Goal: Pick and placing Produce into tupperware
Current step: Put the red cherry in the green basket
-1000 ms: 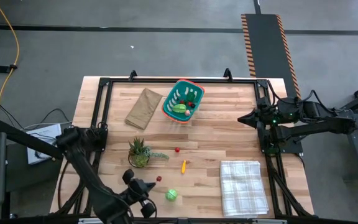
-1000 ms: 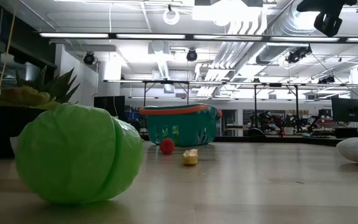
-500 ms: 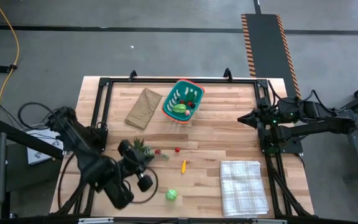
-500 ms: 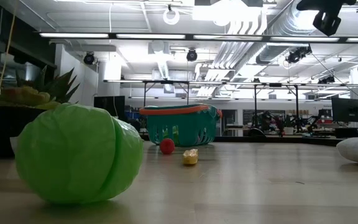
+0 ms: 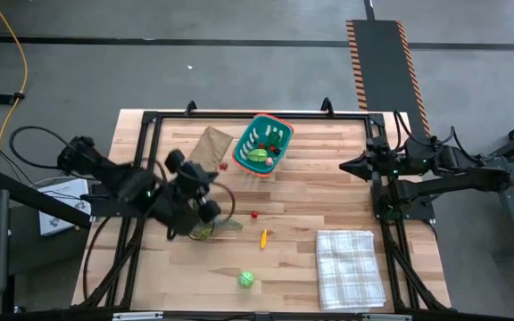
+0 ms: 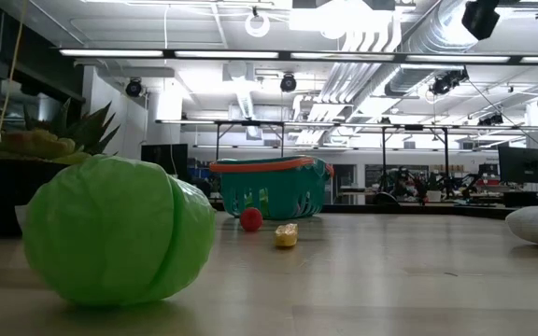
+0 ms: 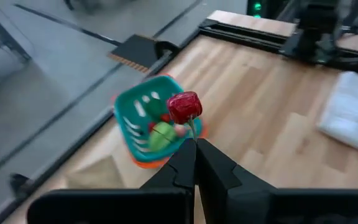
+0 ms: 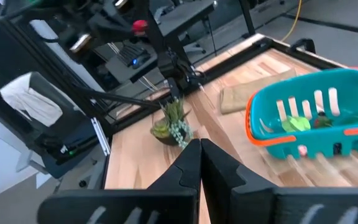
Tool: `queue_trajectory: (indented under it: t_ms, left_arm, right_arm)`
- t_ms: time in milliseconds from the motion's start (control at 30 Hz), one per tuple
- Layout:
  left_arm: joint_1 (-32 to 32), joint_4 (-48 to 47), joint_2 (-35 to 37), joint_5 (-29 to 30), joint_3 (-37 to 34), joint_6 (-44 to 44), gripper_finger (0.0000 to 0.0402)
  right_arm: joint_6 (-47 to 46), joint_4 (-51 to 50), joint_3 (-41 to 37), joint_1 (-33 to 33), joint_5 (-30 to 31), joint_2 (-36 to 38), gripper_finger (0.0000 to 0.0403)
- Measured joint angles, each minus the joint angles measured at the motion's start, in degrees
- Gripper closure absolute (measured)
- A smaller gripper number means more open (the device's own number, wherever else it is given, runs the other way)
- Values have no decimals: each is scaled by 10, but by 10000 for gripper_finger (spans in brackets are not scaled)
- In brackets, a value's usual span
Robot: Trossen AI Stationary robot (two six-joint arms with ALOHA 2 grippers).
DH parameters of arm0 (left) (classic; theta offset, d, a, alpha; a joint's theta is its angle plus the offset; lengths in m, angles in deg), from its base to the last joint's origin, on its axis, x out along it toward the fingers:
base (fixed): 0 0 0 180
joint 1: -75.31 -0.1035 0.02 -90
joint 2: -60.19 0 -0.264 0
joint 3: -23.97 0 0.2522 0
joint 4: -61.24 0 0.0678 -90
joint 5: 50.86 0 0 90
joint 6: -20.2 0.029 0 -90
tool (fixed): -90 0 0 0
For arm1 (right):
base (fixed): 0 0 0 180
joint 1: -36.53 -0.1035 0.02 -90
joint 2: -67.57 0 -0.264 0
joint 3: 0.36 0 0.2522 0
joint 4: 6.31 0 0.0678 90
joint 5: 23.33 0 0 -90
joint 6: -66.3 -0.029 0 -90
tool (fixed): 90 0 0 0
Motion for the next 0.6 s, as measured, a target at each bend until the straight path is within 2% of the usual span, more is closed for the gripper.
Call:
queue_trajectory:
  t_ms: [200,333,467,600]
  left_arm:
    - [-101,10,40,-48,0,104,401]
    - [-173,48,66,-100,0,191,401]
    - [-246,106,83,-181,0,298,401]
    - [-321,156,90,-284,0,367,401]
  right_arm:
    - [-1,49,0,0,0,-27,402]
    - [1,62,0,0,0,-56,402]
    - [0,85,0,0,0,-87,402]
    - [-2,131,0,0,0,-112,402]
